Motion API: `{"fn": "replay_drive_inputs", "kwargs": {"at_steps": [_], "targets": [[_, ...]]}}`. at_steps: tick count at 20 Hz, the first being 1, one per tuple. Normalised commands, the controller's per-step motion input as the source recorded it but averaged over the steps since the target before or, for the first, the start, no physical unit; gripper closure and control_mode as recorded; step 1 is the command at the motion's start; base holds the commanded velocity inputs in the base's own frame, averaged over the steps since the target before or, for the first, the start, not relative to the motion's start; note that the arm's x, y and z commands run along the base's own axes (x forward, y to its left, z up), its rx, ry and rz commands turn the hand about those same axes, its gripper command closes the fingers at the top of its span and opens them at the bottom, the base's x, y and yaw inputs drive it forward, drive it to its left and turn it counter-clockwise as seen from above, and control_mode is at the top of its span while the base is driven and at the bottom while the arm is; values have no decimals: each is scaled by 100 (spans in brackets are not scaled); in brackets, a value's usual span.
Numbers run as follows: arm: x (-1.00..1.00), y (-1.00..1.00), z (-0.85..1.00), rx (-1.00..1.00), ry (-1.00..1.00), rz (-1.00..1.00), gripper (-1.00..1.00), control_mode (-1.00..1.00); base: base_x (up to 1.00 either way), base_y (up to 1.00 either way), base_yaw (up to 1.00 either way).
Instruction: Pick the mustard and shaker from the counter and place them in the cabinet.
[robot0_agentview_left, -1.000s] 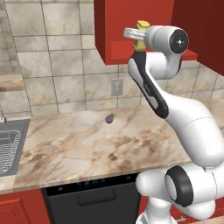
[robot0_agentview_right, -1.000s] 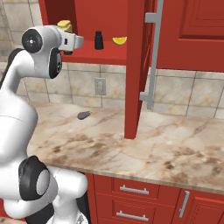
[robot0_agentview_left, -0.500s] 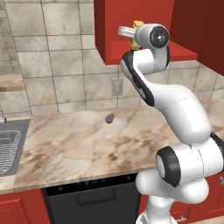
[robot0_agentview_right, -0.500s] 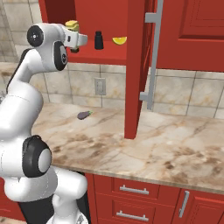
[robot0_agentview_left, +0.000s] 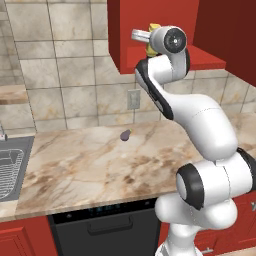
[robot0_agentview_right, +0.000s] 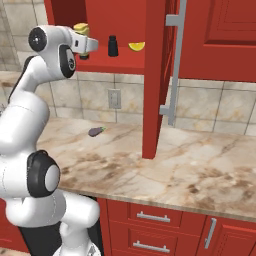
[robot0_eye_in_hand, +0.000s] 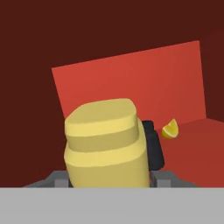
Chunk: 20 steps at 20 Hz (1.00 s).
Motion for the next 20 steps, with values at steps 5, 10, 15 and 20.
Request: {"fn": "replay_drive_inputs", "kwargs": {"at_steps": [5,10,15,20], "targets": [[13,-6,-17,-2,1,0,100,-100,0,0,0],[26,-9,-8,0,1,0,100,-100,0,0,0],[49,0,-1,0,4,0,100,-100,0,0,0],[52,0,-3,0,4,0,100,-100,0,0,0]]}}
